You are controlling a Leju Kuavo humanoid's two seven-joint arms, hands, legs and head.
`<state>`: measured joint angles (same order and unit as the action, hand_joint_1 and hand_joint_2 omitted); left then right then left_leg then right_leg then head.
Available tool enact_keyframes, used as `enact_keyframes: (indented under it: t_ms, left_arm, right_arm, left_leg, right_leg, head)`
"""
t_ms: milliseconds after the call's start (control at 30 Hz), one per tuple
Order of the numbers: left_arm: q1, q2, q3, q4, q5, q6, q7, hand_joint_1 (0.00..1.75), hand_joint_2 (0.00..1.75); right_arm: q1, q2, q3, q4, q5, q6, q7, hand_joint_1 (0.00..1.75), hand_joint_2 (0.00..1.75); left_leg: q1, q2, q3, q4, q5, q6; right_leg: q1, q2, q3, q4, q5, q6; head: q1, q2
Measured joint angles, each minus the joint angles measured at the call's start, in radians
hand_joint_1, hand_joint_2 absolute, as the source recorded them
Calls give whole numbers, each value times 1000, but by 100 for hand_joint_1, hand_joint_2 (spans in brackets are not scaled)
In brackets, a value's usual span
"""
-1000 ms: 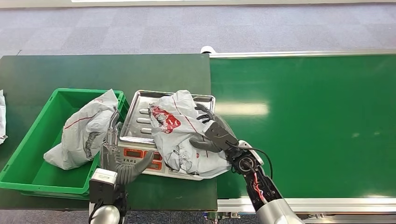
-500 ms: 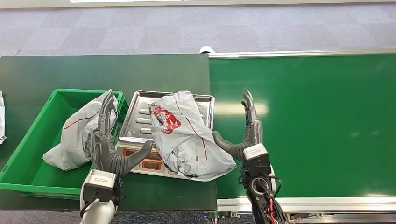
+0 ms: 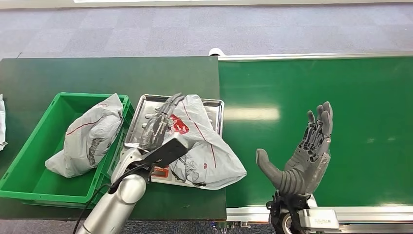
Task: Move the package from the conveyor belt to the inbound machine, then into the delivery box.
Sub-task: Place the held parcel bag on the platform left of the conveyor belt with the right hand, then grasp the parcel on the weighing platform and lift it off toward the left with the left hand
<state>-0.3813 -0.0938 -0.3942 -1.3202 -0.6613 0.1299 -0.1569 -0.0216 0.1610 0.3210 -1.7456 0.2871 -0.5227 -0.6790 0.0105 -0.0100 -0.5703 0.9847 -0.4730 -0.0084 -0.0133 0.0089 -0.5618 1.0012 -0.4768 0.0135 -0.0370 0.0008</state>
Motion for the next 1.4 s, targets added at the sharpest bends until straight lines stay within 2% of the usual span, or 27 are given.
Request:
enact_keyframes:
  t_ms: [167, 200, 233, 300, 333, 367, 567, 900, 1200, 1400]
  left_arm:
    - [-81, -30, -46, 188, -96, -109, 63, 0, 175]
    - [-94, -38, -53, 221, -110, -125, 71, 14, 175]
    - [-107, -45, -58, 254, -123, -139, 77, 46, 175]
    - [-137, -61, -68, 322, -141, -165, 88, 127, 175]
    - [-153, -69, -71, 355, -145, -179, 88, 155, 175]
    - [-170, -77, -73, 386, -145, -195, 85, 164, 175]
    - [-239, -107, -75, 504, -119, -243, 38, 169, 175]
    - [-262, -120, -68, 540, -48, -252, -5, 171, 175]
    - [-210, -119, -27, 444, 84, -278, -76, 174, 175]
    - [-116, -102, 17, 204, 269, -179, -192, 175, 175]
  right_arm:
    - [36, -6, 3, -58, -1, 23, 18, 0, 175]
    - [42, -7, 2, -63, 0, 26, 18, 0, 175]
    - [48, -8, 1, -67, 2, 29, 18, 0, 175]
    - [59, -8, -1, -73, 6, 39, 23, 0, 175]
    - [62, -8, -2, -75, 5, 46, 27, 0, 175]
    - [63, -8, -3, -76, 1, 55, 33, 0, 175]
    - [63, -8, -9, -76, -10, 73, 43, 0, 175]
    - [64, -8, -20, -76, -2, 73, 53, 0, 175]
    - [64, -8, -23, -76, -2, 81, 60, 0, 175]
    - [76, -9, -25, -76, -21, 84, 57, 0, 175]
  left_leg:
    - [0, 1, 0, 0, 0, 0]
    - [0, 1, 0, 0, 0, 0]
    - [0, 1, 0, 0, 0, 0]
    - [0, 0, 0, 0, 0, 0]
    - [0, 0, 0, 0, 0, 0]
    - [0, 0, 0, 0, 0, 0]
    - [0, -1, 2, 0, 0, 1]
    - [0, -1, 3, 0, 0, 1]
    - [0, -1, 1, 0, 0, 1]
    - [0, -1, 0, 0, 0, 0]
  right_leg:
    - [0, 1, 0, 0, 0, 0]
    - [0, 1, 0, 0, 0, 0]
    - [0, 1, 0, 0, 0, 0]
    - [0, 1, 0, 0, 0, 0]
    - [0, 1, 0, 0, 0, 0]
    - [0, 1, 1, 0, 0, 0]
    - [0, -1, 4, 0, 0, 0]
    - [0, -1, 4, 0, 0, 0]
    - [0, -1, 3, 0, 0, 0]
    - [0, -1, 2, 0, 0, 0]
  head:
    - [0, 0]
    - [0, 0]
    - [0, 0]
    - [0, 0]
    - [0, 0]
    - [0, 0]
    - [0, 0]
    - [0, 0]
    - [0, 0]
    - [0, 0]
